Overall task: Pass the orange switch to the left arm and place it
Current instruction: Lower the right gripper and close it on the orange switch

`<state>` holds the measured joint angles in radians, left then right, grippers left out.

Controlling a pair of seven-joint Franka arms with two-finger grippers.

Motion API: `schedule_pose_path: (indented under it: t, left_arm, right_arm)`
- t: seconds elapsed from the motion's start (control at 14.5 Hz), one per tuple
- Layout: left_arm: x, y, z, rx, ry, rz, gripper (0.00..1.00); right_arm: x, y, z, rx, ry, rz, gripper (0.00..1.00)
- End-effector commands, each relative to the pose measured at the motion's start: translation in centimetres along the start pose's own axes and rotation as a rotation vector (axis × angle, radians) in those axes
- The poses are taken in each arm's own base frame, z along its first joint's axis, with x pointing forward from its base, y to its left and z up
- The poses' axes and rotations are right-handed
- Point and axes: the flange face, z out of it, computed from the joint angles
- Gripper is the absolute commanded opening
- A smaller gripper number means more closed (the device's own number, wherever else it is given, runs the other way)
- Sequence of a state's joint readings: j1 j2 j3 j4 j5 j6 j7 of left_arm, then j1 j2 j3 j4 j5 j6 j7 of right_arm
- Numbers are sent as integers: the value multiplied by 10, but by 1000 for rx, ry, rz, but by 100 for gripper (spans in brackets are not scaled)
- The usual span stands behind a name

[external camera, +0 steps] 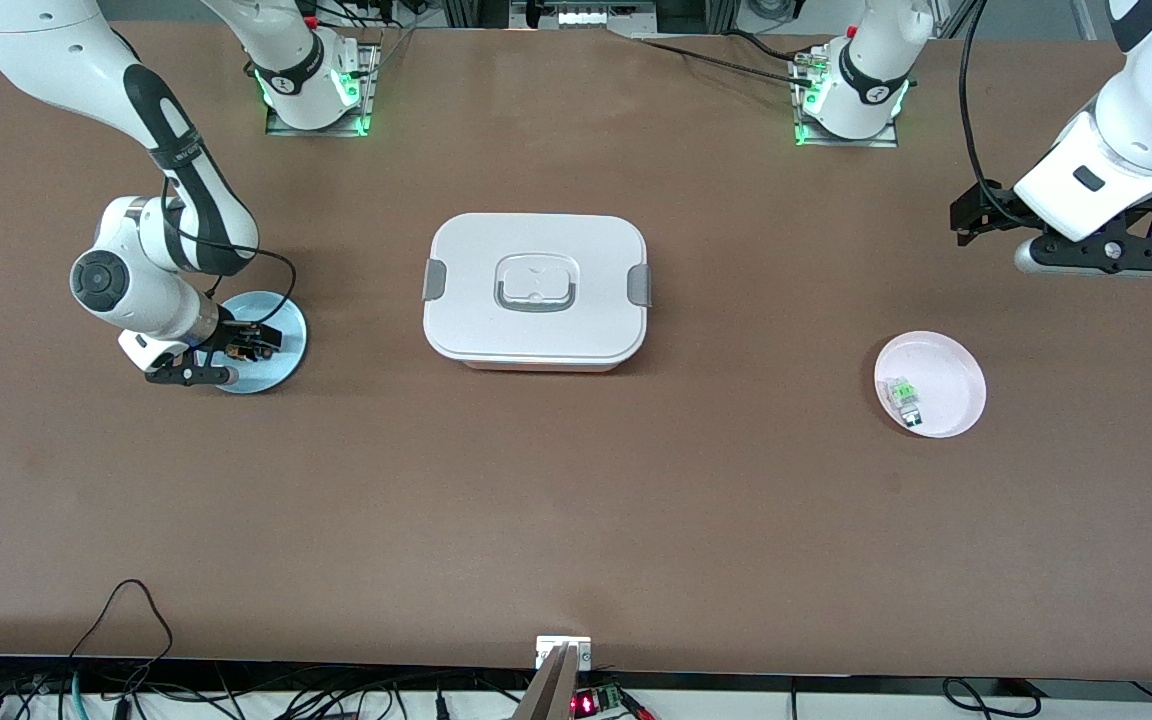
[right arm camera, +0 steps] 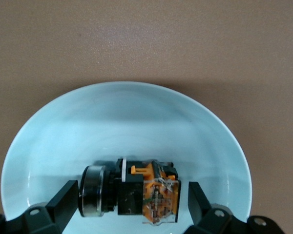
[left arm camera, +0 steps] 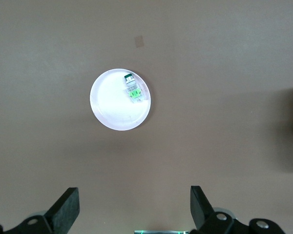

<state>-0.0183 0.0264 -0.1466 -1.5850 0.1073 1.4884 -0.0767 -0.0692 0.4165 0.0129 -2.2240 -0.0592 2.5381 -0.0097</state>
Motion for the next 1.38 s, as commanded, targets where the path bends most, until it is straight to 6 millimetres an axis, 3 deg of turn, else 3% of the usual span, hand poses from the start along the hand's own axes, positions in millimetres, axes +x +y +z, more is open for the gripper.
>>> schedule_pose_path:
  t: [0.0, 0.14, 0.21, 0.35, 0.55, 0.69, 0.9, 1.31]
  left_arm:
    - [1, -1, -7, -23, -5, -17, 100]
    - [2, -1, -6, -23, -7, -17, 100]
    - [1, -1, -7, -23, -5, -17, 100]
    - [2, -1, -6, -23, -7, -17, 100]
    - [2, -1, -6, -23, -7, -17, 100]
    - [2, -1, -6, -23, -7, -17, 100]
    - [1, -1, -7, -23, -5, -17, 100]
    - [2, -1, -6, -23, -7, -17, 100]
  right_arm:
    - [5, 2, 1, 11, 8, -30, 76]
    - [12, 3, -7, 10, 21, -119, 47]
    - [12, 6, -7, 10, 21, -141, 38]
    - [13, 7, -7, 14, 23, -139, 32]
    - [13, 5, -12, 13, 32, -148, 29]
    - [16, 2, -31, 9, 64, -182, 29]
    - [18, -6, -69, 6, 110, -275, 29]
    - [18, -56, -155, 181, 137, -310, 29]
